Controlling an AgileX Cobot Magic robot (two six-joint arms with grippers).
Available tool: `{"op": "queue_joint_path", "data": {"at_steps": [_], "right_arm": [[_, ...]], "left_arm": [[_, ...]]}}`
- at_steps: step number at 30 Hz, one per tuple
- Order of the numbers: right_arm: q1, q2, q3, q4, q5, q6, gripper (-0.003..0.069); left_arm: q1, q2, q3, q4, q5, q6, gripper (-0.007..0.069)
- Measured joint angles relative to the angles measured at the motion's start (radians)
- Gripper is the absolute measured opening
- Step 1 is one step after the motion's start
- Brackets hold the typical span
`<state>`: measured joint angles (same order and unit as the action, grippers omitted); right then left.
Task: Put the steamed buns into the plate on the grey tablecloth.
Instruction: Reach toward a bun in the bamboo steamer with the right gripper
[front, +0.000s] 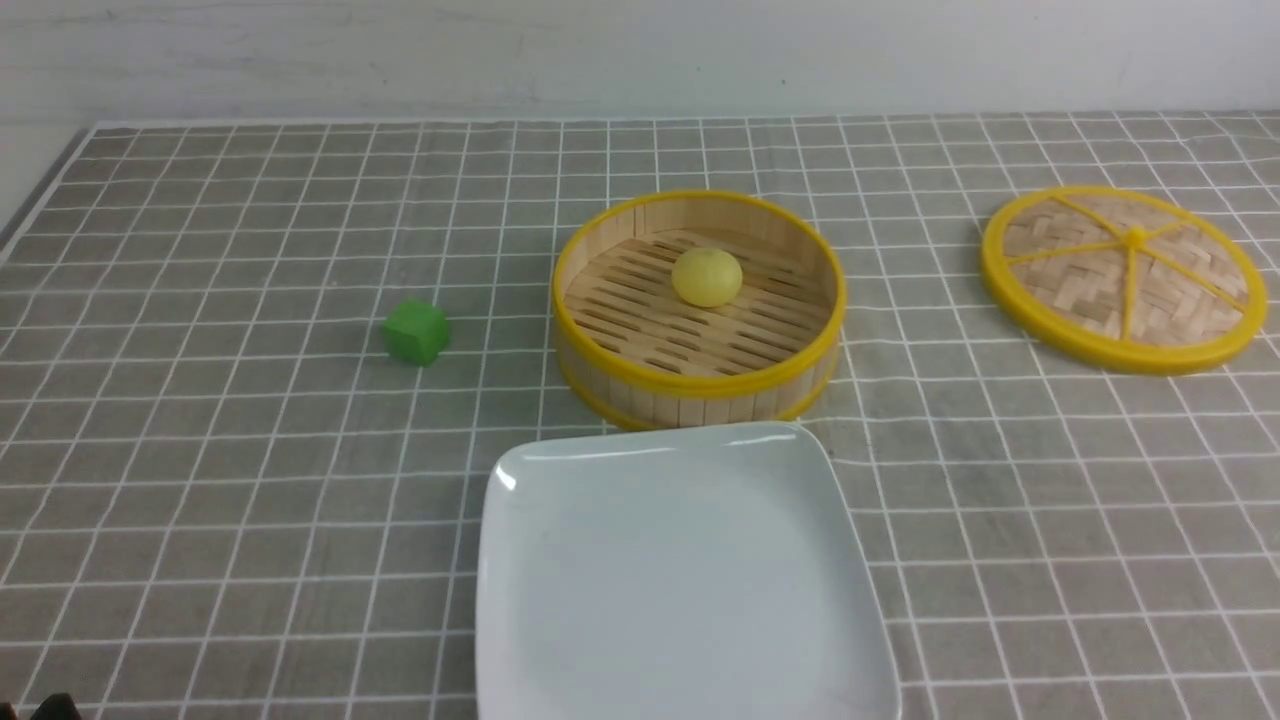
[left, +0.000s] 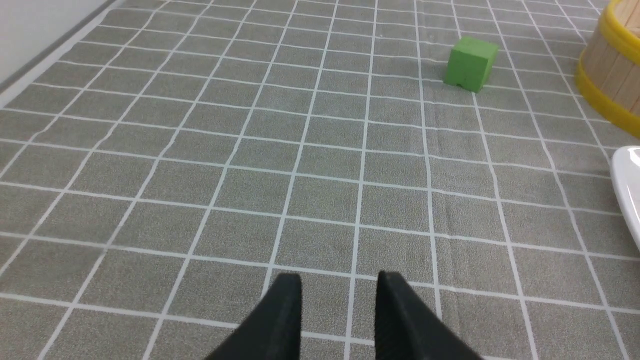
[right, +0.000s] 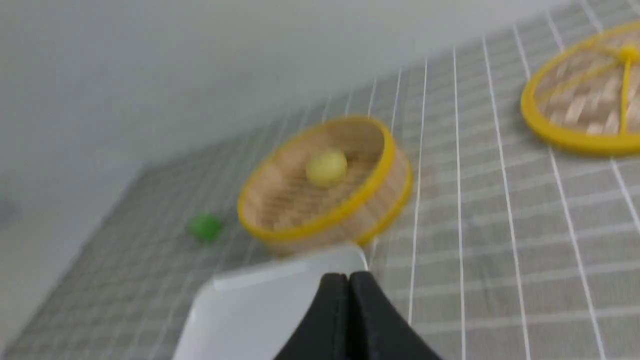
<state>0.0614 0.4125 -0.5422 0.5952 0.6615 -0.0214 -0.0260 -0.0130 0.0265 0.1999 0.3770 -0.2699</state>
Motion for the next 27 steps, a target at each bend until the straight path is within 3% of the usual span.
{"op": "queue_joint_path", "data": {"at_steps": [5, 10, 13, 16, 27], "right_arm": [[0.002, 0.444, -0.209, 0.020, 0.321, -0.129, 0.0004], [0.056, 0.809, -0.380, 0.201, 0.393, -0.376, 0.0049], [0.115, 0.950, -0.514, 0.233, 0.400, -0.421, 0.0099], [0.173, 1.089, -0.665, 0.162, 0.410, -0.391, 0.0147], [0.368, 1.593, -1.324, -0.191, 0.493, -0.239, 0.0430]], "left_arm": [[0.000, 0.000, 0.000, 0.000, 0.000, 0.000, 0.0240], [0.000, 0.000, 0.000, 0.000, 0.000, 0.000, 0.0240], [0.000, 0.000, 0.000, 0.000, 0.000, 0.000, 0.0240], [0.000, 0.000, 0.000, 0.000, 0.000, 0.000, 0.0240], [0.000, 0.000, 0.000, 0.001, 0.000, 0.000, 0.0240]]}}
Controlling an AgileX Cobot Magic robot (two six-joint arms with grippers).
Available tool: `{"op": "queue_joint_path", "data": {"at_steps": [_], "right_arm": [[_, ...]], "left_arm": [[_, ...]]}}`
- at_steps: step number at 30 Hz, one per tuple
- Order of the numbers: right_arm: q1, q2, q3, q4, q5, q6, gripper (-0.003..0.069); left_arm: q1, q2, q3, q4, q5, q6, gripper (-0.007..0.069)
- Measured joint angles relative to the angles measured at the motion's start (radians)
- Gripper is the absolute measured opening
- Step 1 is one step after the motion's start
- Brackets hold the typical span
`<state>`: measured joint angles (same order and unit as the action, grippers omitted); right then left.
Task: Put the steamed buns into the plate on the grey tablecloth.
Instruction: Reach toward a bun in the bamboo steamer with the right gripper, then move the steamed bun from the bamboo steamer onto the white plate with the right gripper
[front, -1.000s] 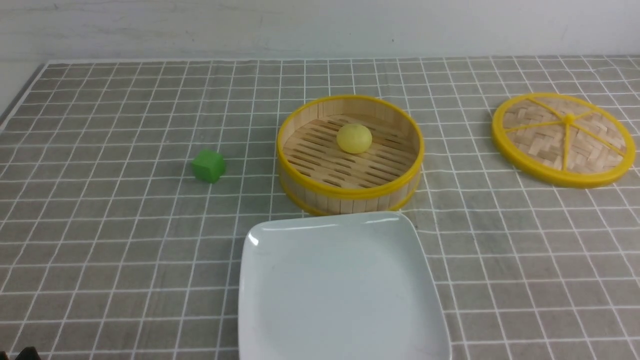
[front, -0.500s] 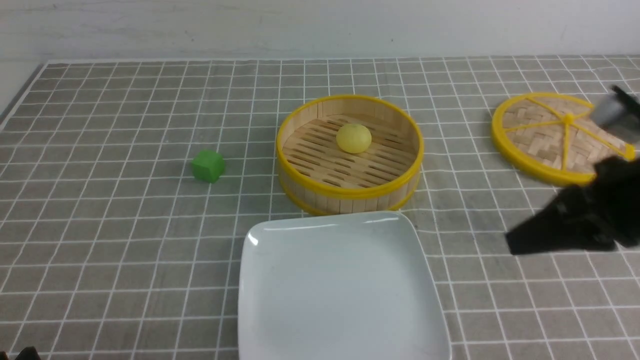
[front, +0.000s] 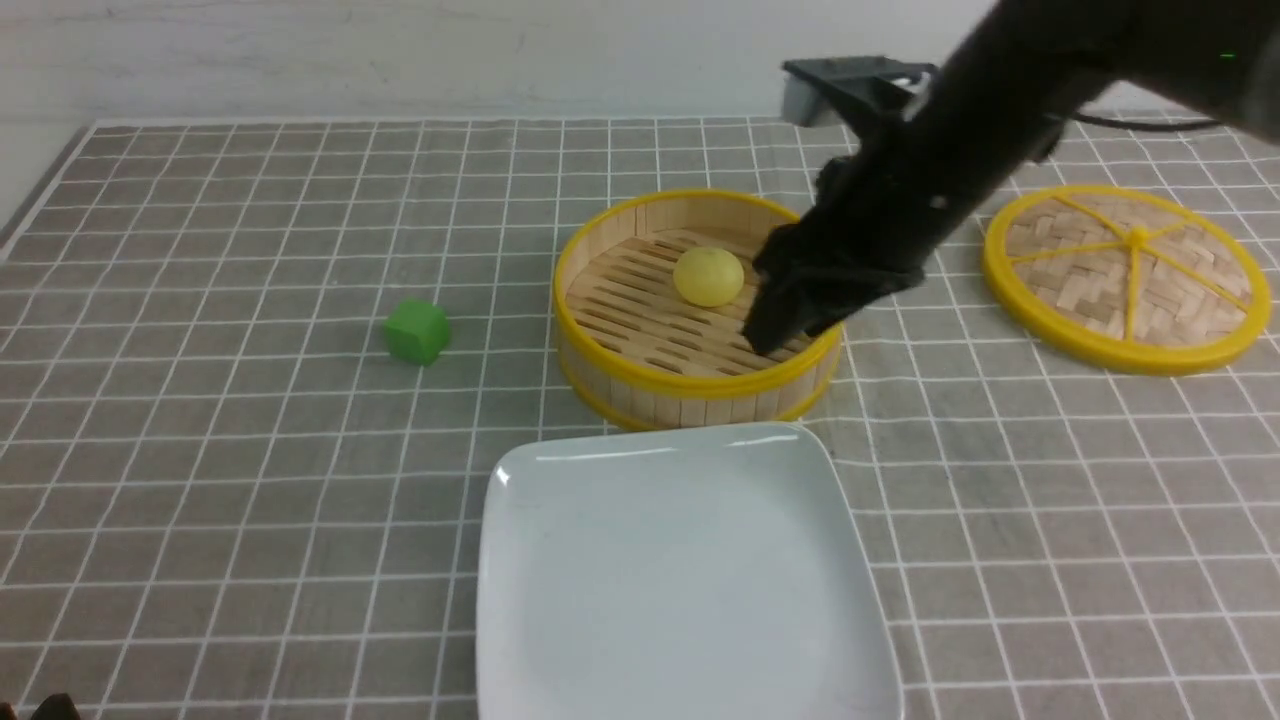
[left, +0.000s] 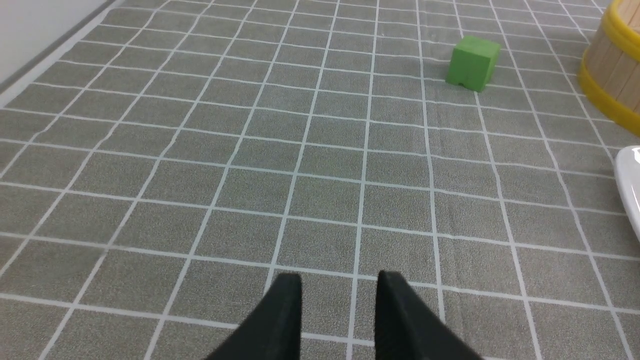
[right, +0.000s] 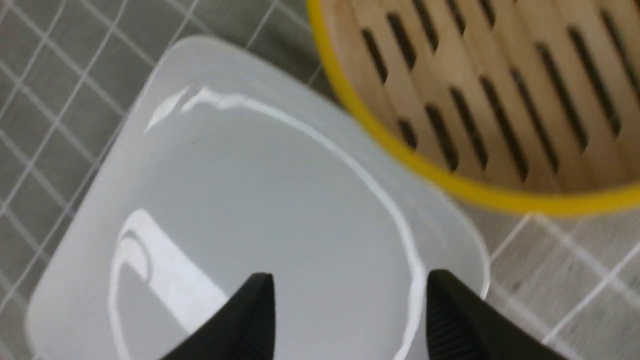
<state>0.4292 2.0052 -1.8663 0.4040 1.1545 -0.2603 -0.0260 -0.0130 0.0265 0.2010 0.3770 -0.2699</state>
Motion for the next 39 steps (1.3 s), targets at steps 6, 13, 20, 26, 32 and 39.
{"op": "queue_joint_path", "data": {"at_steps": [6, 13, 20, 26, 32, 39], "right_arm": [[0.008, 0.276, -0.411, -0.172, 0.074, 0.117, 0.0549], [0.004, 0.512, -0.746, -0.251, 0.084, 0.188, 0.0566], [0.004, 0.620, -0.813, -0.243, 0.093, 0.196, 0.0512], [0.004, 0.623, -0.814, -0.234, 0.094, 0.196, 0.0198], [0.004, 0.568, -0.815, -0.230, 0.100, 0.200, 0.0015], [0.006, 0.391, -0.795, -0.186, 0.102, 0.206, 0.0015]], "left_arm": [[0.000, 0.000, 0.000, 0.000, 0.000, 0.000, 0.0240], [0.000, 0.000, 0.000, 0.000, 0.000, 0.000, 0.0240], [0.000, 0.000, 0.000, 0.000, 0.000, 0.000, 0.0240], [0.000, 0.000, 0.000, 0.000, 0.000, 0.000, 0.0240], [0.000, 0.000, 0.000, 0.000, 0.000, 0.000, 0.0240], [0.000, 0.000, 0.000, 0.000, 0.000, 0.000, 0.0240]]}}
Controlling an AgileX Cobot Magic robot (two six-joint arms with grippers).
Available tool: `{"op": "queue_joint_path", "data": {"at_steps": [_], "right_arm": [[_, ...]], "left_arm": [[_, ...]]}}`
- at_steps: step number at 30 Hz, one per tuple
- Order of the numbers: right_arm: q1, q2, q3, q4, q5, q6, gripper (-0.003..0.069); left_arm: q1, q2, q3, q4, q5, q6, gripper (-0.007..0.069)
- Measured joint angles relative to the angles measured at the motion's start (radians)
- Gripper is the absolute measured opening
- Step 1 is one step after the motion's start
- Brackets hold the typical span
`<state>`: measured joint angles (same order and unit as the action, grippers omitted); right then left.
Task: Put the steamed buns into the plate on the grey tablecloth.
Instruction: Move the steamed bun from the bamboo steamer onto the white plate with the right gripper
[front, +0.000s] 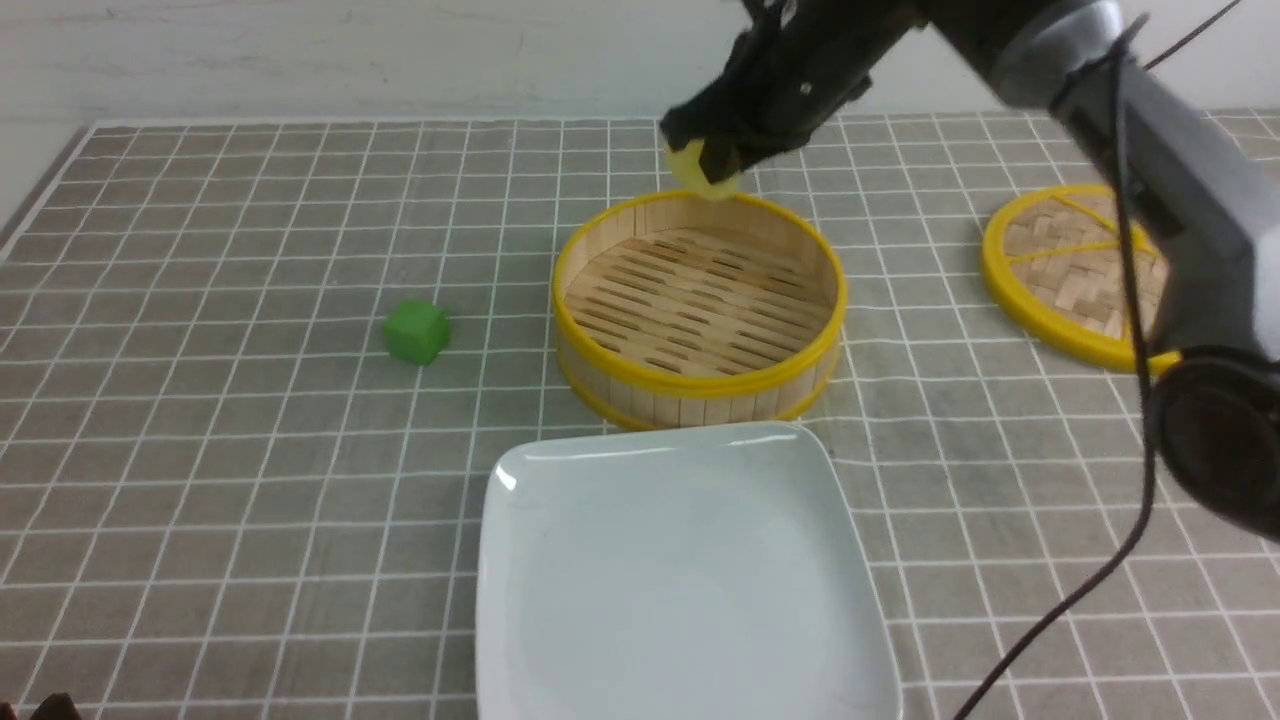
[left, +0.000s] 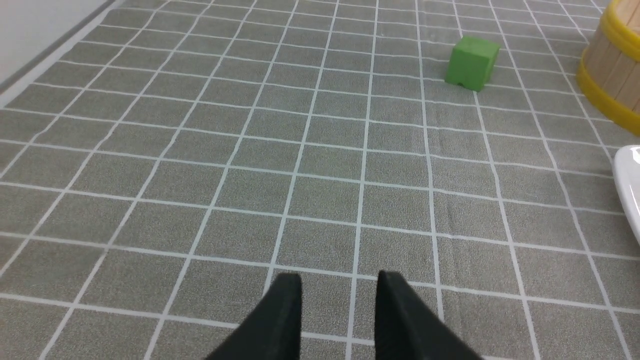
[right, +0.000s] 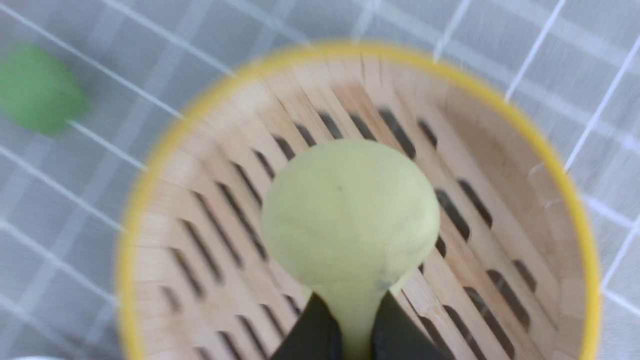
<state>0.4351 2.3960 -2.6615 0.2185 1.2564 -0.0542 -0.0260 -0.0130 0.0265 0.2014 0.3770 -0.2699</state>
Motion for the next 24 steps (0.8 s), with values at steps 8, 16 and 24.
{"op": "queue_joint_path", "data": {"at_steps": [8, 16, 24], "right_arm": [[0.065, -0.447, 0.570, 0.076, -0.005, -0.007, 0.0016], [0.222, -0.640, 1.065, 0.080, -0.032, -0.023, 0.0029], [0.267, -0.527, 1.238, 0.045, -0.265, -0.001, 0.0176]], "left_arm": [[0.000, 0.000, 0.000, 0.000, 0.000, 0.000, 0.0240], [0.000, 0.000, 0.000, 0.001, 0.000, 0.000, 0.0240], [0.000, 0.000, 0.000, 0.001, 0.000, 0.000, 0.0240]]}}
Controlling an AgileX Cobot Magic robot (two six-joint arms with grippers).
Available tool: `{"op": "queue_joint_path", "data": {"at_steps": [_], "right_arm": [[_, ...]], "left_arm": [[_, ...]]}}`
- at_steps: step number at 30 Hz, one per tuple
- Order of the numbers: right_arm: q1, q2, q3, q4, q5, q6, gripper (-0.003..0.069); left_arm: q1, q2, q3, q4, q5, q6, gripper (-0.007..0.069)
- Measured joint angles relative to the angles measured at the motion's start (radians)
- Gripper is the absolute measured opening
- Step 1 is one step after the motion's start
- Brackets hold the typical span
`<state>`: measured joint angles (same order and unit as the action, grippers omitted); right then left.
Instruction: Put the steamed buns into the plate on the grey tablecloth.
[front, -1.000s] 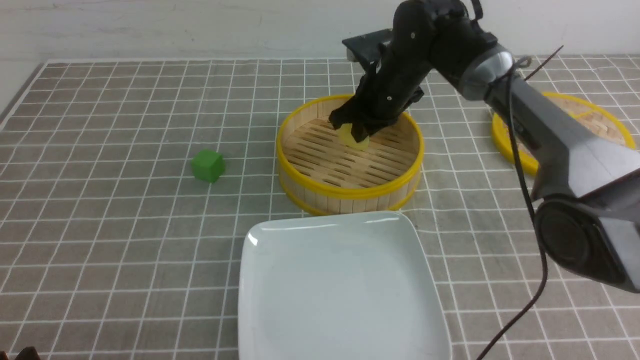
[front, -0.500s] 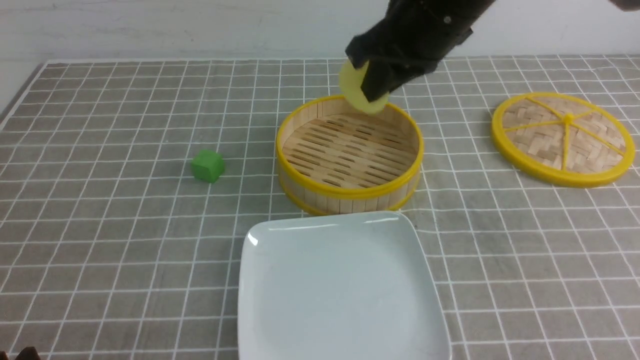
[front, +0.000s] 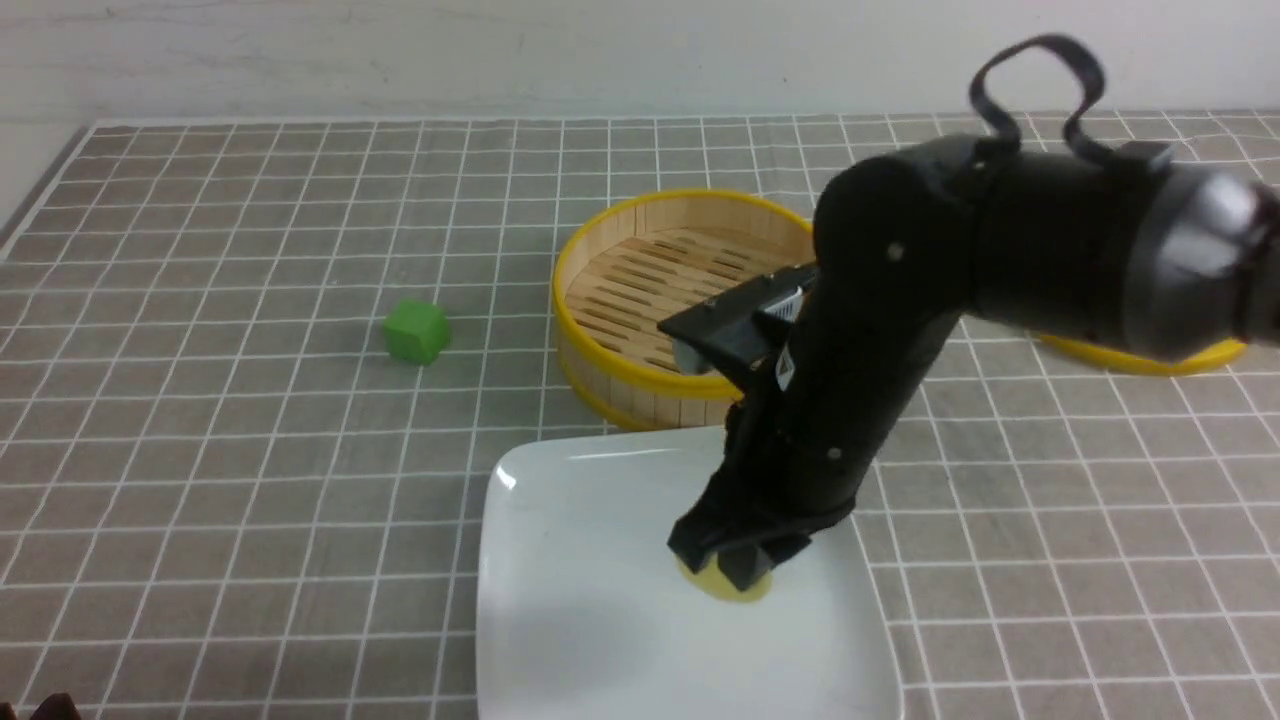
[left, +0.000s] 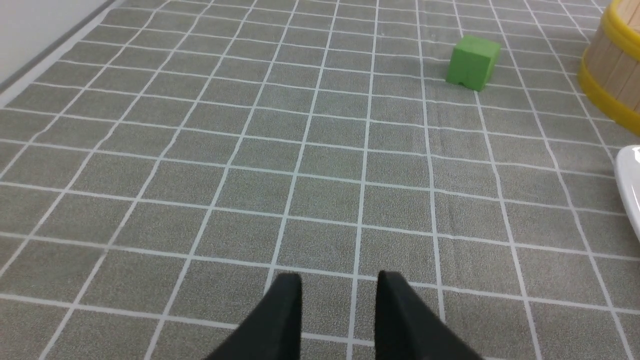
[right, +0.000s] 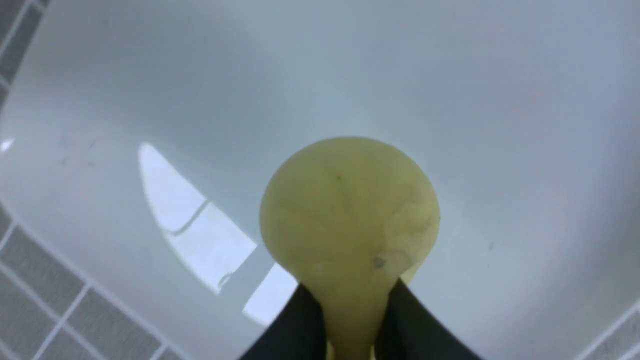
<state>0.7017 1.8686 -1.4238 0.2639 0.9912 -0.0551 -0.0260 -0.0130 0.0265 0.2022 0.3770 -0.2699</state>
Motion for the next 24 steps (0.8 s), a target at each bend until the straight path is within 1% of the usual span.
{"op": "queue_joint_path", "data": {"at_steps": [3, 4, 6, 8, 11, 12, 15, 16, 17, 18, 20, 21, 23, 24], "right_arm": [[0.000, 0.041, 0.001, -0.004, -0.037, 0.015, 0.0304], [0.000, 0.051, 0.001, -0.004, -0.039, 0.018, 0.0358], [0.000, 0.061, 0.001, -0.005, -0.023, 0.021, 0.0431], [0.000, 0.061, -0.019, -0.005, 0.025, 0.025, 0.0468], [-0.002, 0.053, -0.077, -0.009, 0.125, 0.026, 0.0465], [-0.002, 0.045, -0.110, -0.022, 0.179, 0.026, 0.0442], [-0.002, 0.017, -0.164, -0.058, 0.207, 0.025, 0.0366], [-0.002, -0.019, -0.179, -0.081, 0.209, 0.025, 0.0289], [-0.002, -0.024, -0.179, -0.089, 0.211, 0.025, 0.0279], [-0.004, -0.067, -0.177, -0.107, 0.217, 0.036, 0.0191], [-0.009, -0.157, -0.141, -0.127, 0.226, 0.055, 0.0073], [-0.009, -0.183, -0.125, -0.129, 0.227, 0.064, 0.0035], [-0.010, -0.269, -0.064, -0.132, 0.227, 0.075, -0.0006], [-0.010, -0.320, -0.022, -0.133, 0.230, 0.088, -0.0013]], "left_arm": [[0.000, 0.000, 0.000, 0.000, 0.000, 0.000, 0.0240], [0.000, 0.000, 0.000, 0.000, 0.000, 0.000, 0.0240], [0.000, 0.000, 0.000, 0.000, 0.000, 0.000, 0.0240], [0.000, 0.000, 0.000, 0.000, 0.000, 0.000, 0.0240], [0.000, 0.000, 0.000, 0.000, 0.000, 0.000, 0.0240], [0.000, 0.000, 0.000, 0.000, 0.000, 0.000, 0.0240], [0.000, 0.000, 0.000, 0.000, 0.000, 0.000, 0.0240], [0.000, 0.000, 0.000, 0.000, 0.000, 0.000, 0.0240], [0.000, 0.000, 0.000, 0.000, 0.000, 0.000, 0.0240], [0.000, 0.000, 0.000, 0.000, 0.000, 0.000, 0.0240], [0.000, 0.000, 0.000, 0.000, 0.000, 0.000, 0.0240], [0.000, 0.000, 0.000, 0.000, 0.000, 0.000, 0.0240], [0.000, 0.000, 0.000, 0.000, 0.000, 0.000, 0.0240], [0.000, 0.000, 0.000, 0.000, 0.000, 0.000, 0.0240]]}}
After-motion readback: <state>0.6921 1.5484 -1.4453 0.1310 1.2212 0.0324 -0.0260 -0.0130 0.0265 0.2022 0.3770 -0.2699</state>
